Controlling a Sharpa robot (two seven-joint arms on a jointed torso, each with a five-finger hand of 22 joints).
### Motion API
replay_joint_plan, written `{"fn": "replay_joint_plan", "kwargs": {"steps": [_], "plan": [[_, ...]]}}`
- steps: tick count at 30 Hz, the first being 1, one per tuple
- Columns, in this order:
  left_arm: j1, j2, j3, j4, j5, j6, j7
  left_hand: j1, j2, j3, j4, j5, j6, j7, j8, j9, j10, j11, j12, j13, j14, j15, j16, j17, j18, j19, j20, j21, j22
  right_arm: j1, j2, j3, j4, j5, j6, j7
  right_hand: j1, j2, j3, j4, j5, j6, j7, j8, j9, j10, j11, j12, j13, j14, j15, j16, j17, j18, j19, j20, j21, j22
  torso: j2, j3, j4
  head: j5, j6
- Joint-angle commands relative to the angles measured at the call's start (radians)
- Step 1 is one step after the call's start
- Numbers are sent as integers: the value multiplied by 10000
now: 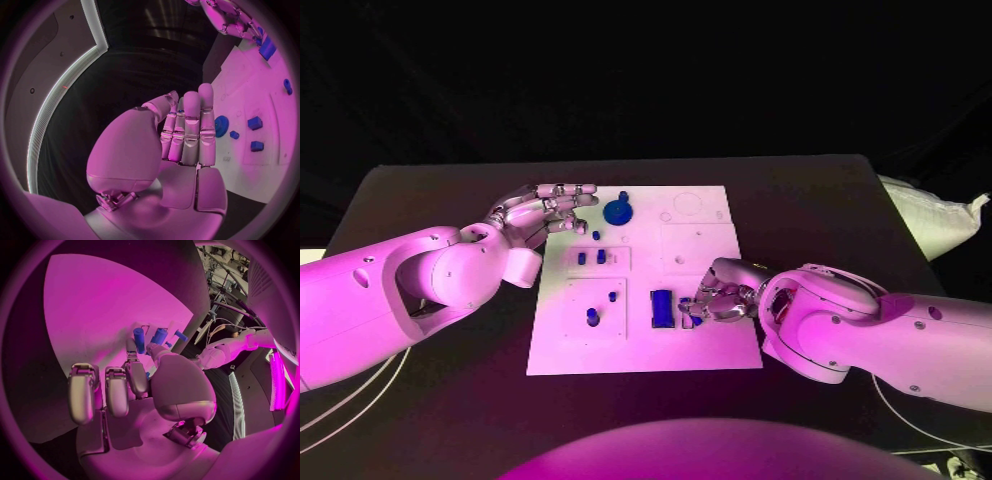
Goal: Assemble the parts on the task board
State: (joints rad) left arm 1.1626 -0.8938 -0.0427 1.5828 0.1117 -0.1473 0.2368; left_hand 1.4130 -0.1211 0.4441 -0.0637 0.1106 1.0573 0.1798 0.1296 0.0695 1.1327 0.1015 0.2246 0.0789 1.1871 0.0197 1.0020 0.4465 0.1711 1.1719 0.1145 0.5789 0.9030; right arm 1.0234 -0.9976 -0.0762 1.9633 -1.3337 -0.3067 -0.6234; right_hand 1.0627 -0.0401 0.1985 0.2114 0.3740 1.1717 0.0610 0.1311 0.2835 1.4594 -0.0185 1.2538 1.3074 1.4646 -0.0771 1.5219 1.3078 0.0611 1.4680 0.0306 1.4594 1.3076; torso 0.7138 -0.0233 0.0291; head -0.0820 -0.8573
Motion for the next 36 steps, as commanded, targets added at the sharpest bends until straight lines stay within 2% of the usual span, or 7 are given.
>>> {"fn": "replay_joint_plan", "kwargs": {"steps": [1,14,25,36], "plan": [[0,11,6,18,-34,203,26,34,87,13,-55,-2,-58,-35,33,-17,-87,-6,49,-10,3,-83,-58,-11,115,5,-60,-41,-11,-7,15,2,57,-249,133,52,-2,64,-58,21,36,55,2,7,14,68,26,66,717,902,-53,69,1789,-197,340,-58,40,772,4,0,6,-8,-14],[0,10,6,14,-15,207,22,31,97,10,-60,-1,-61,-35,34,-17,-96,-6,55,-13,0,-82,-59,-19,115,3,-59,-43,-11,-7,-5,3,60,-355,264,46,99,112,-103,-19,36,84,-17,20,27,95,8,98,739,906,-68,78,1808,-200,348,-70,48,787,1,-1,3,-7,-24],[0,7,6,18,-22,206,19,35,101,11,-65,1,-62,-35,35,-17,-99,-6,58,-14,-2,-82,-60,-23,115,1,-60,-44,-11,-6,25,3,8,-383,403,39,629,339,-56,-335,-167,230,-112,119,98,180,-73,299,891,906,-135,80,1815,-202,356,-126,53,801,10,-2,13,-17,-49],[0,2,6,15,-77,210,9,35,101,11,-65,1,-62,-35,35,-17,-99,-6,58,-14,-2,-82,-60,-23,115,1,-60,-44,-11,-6,68,3,9,-364,310,55,531,480,-116,-222,-179,351,-140,202,144,264,-94,517,1044,914,-153,102,1859,-211,372,-143,73,839,4,-1,9,-10,-61]]}}
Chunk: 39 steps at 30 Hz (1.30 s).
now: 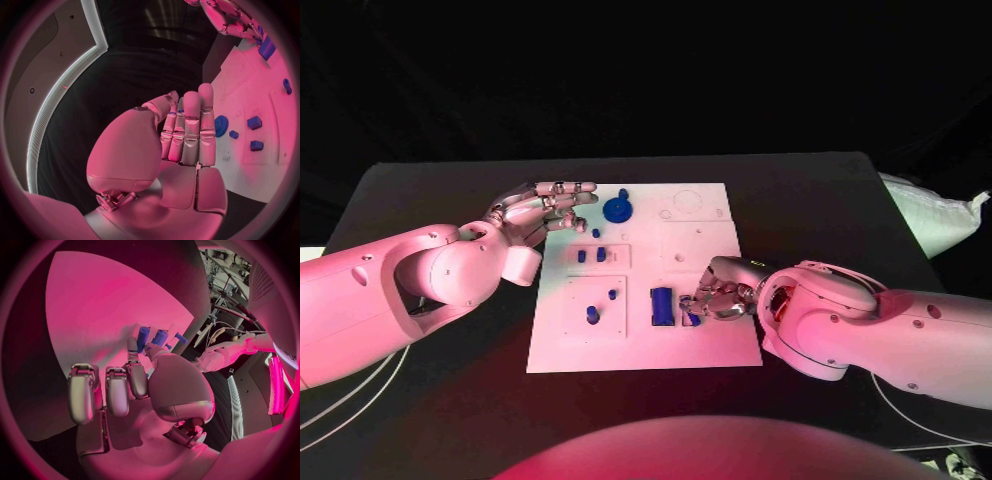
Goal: Assemble the parts on the task board
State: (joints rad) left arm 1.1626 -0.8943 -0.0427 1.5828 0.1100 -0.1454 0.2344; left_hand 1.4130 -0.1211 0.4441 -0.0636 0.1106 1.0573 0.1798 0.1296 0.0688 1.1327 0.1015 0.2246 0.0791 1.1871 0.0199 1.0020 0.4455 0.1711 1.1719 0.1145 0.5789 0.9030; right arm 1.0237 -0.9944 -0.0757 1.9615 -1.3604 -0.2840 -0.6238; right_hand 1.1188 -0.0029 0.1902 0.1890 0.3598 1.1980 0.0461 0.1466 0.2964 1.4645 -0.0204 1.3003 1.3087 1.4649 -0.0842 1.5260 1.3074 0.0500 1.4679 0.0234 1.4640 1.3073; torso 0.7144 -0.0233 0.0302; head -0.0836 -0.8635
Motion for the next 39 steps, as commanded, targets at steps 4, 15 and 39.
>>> {"fn": "replay_joint_plan", "kwargs": {"steps": [4,15,39], "plan": [[0,7,6,16,-81,192,31,35,101,11,-65,1,-61,-35,35,-10,-99,-6,58,-15,-2,-83,-60,-13,115,1,-60,-44,-11,-9,40,-2,7,-93,-11,63,-83,171,-55,65,-18,109,-2,64,25,230,-84,83,1057,916,-89,72,1884,-104,381,-77,37,861,-5,-1,5,3,5],[0,8,6,17,-116,184,31,35,101,11,-65,1,-61,-35,35,-10,-99,-6,58,-15,-2,-83,-60,-13,115,1,-60,-44,-11,-8,62,-1,-16,-92,-35,71,-157,429,-38,218,88,175,-41,118,57,280,-115,185,1142,921,-113,85,1913,-112,398,-96,59,902,-7,-1,5,3,19],[1,11,5,-10,-124,217,2,28,119,5,-74,1,-52,-36,45,-8,-118,-3,70,-22,-17,-80,-66,-31,114,-12,-58,-52,-12,49,-450,41,357,158,-303,434,-559,-682,-1492,489,-1063,-47,40,94,97,101,-42,-329,967,913,-64,66,1889,-90,347,-90,-19,804,-16,3,-13,-47,42]]}}
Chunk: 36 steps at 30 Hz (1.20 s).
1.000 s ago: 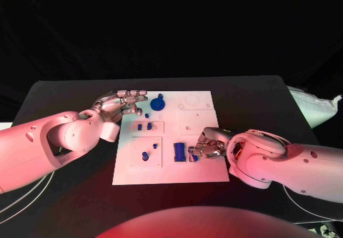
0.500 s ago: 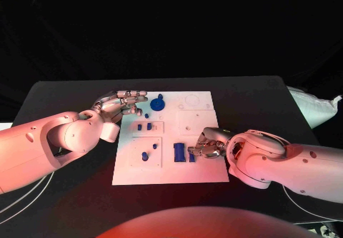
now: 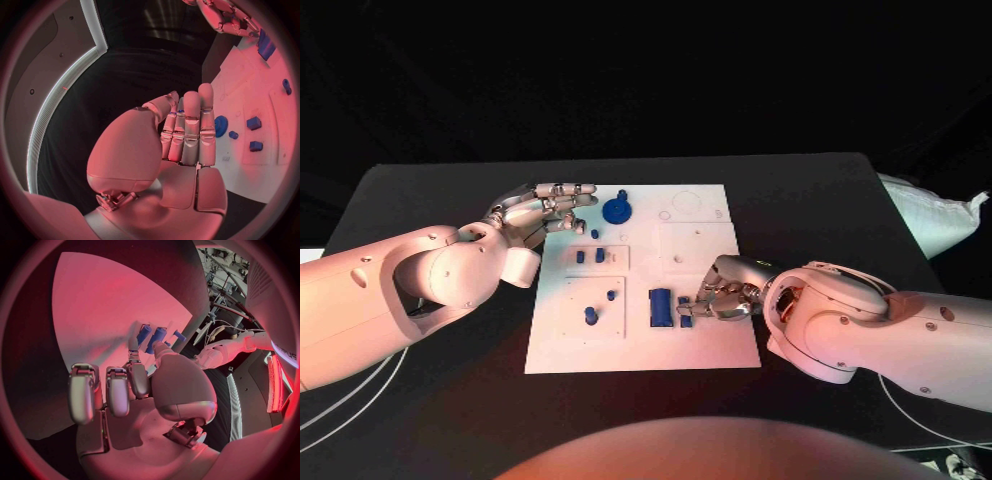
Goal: Assemble the parts on the task board
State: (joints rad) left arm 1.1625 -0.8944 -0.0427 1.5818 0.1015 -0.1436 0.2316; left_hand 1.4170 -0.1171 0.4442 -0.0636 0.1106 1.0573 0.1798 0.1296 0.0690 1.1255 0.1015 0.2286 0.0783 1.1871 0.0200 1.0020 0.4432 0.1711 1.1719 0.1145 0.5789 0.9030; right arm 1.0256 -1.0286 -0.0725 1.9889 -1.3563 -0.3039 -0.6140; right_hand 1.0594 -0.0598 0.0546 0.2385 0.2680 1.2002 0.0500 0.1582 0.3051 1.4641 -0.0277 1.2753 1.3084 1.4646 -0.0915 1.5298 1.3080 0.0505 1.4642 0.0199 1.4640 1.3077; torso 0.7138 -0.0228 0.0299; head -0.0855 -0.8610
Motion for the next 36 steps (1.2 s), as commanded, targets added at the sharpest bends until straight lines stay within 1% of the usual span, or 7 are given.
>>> {"fn": "replay_joint_plan", "kwargs": {"steps": [1,5,9,17,28,33,36], "plan": [[1,13,5,-3,-38,202,30,-12,79,4,-74,1,-53,-36,45,-10,-46,-2,30,-14,-17,-82,-66,-8,113,-12,-58,-53,-12,39,-146,10,98,133,-64,366,97,-160,-202,-37,-181,-88,8,-26,11,90,36,-117,956,916,15,27,1884,-92,380,-50,-25,792,-13,-3,-10,-31,22],[0,22,5,-17,-38,210,31,-12,79,4,-74,1,-53,-36,45,-10,-46,-2,30,-14,-17,-82,-66,-8,113,-12,-58,-53,-12,66,-290,14,127,241,236,431,518,-193,-378,-253,-330,-125,24,-17,27,63,53,-184,944,915,29,23,1881,-90,374,-34,-32,790,-7,-2,0,-54,47],[0,29,4,-26,-38,216,29,-12,79,4,-74,1,-53,-36,45,-10,-46,-2,30,-14,-17,-82,-66,-8,113,-12,-58,-53,-12,75,-326,15,83,297,467,416,960,-132,-495,-492,-549,-156,38,-9,39,48,62,-230,941,913,39,19,1876,-88,368,-22,-42,782,-5,0,-7,-62,52],[-2,43,3,-35,-38,227,26,-12,79,4,-74,1,-53,-36,45,-10,-46,-2,30,-14,-17,-82,-66,-8,113,-12,-58,-53,-12,74,-184,15,-78,291,700,318,1415,58,-579,-744,-630,-163,37,8,51,61,60,-218,970,916,40,23,1888,-91,374,-16,-35,803,4,-7,23,-66,61],[-3,28,3,-31,-38,219,18,-12,79,4,-74,1,-53,-36,45,-10,-46,-2,30,-14,-17,-82,-66,-8,113,-12,-58,-53,-12,38,43,14,-183,205,893,305,1680,91,-713,-937,-871,-163,37,19,56,67,59,-221,985,915,40,18,1884,-91,373,-16,-38,806,7,-8,5,-28,29],[-3,27,3,-33,-38,219,16,-12,79,4,-74,1,-53,-36,45,-10,-46,-2,30,-14,-17,-82,-66,-8,113,-12,-58,-53,-12,33,90,14,-211,132,818,267,1686,100,-724,-942,-892,-161,38,20,57,70,59,-217,989,915,40,18,1884,-92,374,-16,-37,808,2,-2,6,-27,27],[-3,29,3,-35,-38,220,16,-12,79,4,-74,1,-53,-36,45,-10,-46,-2,30,-14,-17,-82,-66,-8,113,-12,-58,-53,-12,32,106,14,-273,69,694,224,1678,197,-750,-924,-939,-145,36,30,59,83,58,-195,1004,918,40,24,1896,-94,377,-16,-32,818,2,-3,12,-32,33]]}}
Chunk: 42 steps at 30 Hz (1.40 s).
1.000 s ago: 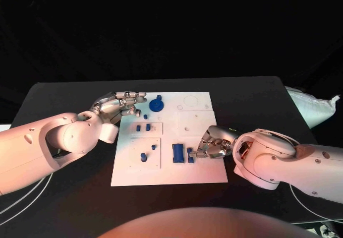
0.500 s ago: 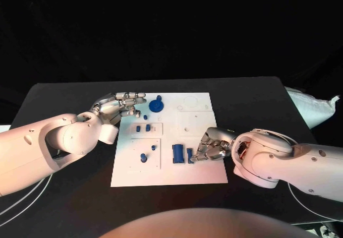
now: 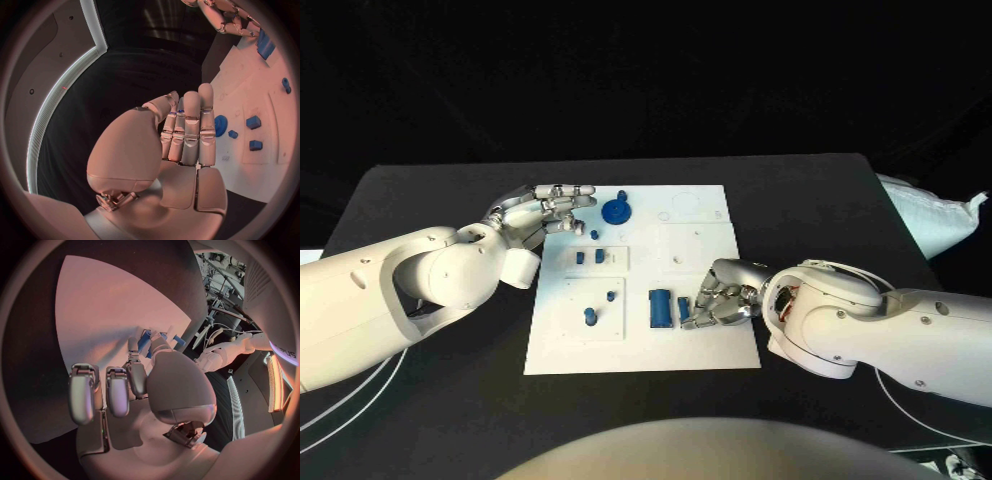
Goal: Assemble the parts on the task board
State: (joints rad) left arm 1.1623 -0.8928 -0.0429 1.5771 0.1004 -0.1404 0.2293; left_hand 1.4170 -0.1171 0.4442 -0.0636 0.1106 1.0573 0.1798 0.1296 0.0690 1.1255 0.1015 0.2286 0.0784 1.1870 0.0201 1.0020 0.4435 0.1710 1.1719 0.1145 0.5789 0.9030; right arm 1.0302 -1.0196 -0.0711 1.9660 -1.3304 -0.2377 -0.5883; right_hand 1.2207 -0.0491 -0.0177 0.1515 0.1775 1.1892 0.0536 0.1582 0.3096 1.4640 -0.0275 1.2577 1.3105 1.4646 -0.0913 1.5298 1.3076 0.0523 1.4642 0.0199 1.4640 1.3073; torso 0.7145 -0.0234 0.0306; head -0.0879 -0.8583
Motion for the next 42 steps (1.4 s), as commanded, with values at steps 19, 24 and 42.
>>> {"fn": "replay_joint_plan", "kwargs": {"steps": [19,24,42], "plan": [[-3,29,3,-1,-27,192,15,-19,100,1,-80,3,-53,-35,50,-11,-64,-1,41,-21,-25,-80,-69,-27,114,-21,-56,-60,-13,-35,351,1,-503,-112,31,129,82,135,-241,-82,-271,-18,-10,54,22,112,47,27,1022,918,30,24,1900,-114,382,-22,-26,835,-6,3,-4,38,-8],[-8,28,0,-14,-27,188,25,-19,100,1,-80,3,-53,-35,50,-11,-64,-1,41,-21,-25,-80,-69,-27,114,-21,-56,-60,-13,-26,126,4,-331,-27,-328,239,9,135,-336,-42,-267,-44,9,43,16,81,61,-63,982,913,39,9,1875,-107,368,-19,-48,802,-22,7,-6,20,14],[-306,327,2,-577,676,-481,1051,-847,-152,-977,426,-10,-675,-3,-186,-34,-608,223,-136,-137,-1822,403,-3006,-1535,42,-1994,427,-2177,-1386,1287,150,50,-2209,7110,-2038,5465,1285,734,-695,-526,200,-1687,694,-845,-435,-3122,645,-7462,-3457,-414,518,-3402,-2687,886,-1873,410,-3833,-4140,-663,-232,-18,-88,549]]}}
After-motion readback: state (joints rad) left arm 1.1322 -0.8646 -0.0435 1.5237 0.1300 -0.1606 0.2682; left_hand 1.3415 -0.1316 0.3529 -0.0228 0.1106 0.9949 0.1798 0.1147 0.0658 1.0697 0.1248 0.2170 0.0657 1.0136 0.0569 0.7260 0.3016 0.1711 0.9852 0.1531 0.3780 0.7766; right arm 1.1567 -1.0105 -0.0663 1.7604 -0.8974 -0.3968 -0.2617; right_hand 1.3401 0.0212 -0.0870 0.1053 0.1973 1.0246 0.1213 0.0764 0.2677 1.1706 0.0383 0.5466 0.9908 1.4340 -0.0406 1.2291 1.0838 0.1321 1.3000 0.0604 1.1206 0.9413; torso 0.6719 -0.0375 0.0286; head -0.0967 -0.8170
